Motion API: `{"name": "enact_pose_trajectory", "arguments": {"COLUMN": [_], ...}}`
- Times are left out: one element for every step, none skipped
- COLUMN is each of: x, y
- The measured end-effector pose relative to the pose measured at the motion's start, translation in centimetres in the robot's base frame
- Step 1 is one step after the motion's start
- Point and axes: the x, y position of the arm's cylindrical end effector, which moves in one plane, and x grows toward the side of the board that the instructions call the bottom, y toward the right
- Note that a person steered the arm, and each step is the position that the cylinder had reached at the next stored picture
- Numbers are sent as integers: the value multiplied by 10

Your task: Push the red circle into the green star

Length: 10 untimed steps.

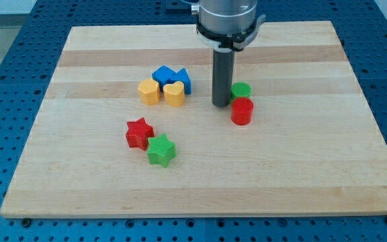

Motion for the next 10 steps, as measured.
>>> {"name": "enact_pose_trajectory", "arguments": {"x": [-28, -51, -47, -8, 13, 14, 19, 30, 55, 87], "y": [0, 5, 47, 84, 89, 79, 64, 45, 21, -3]}}
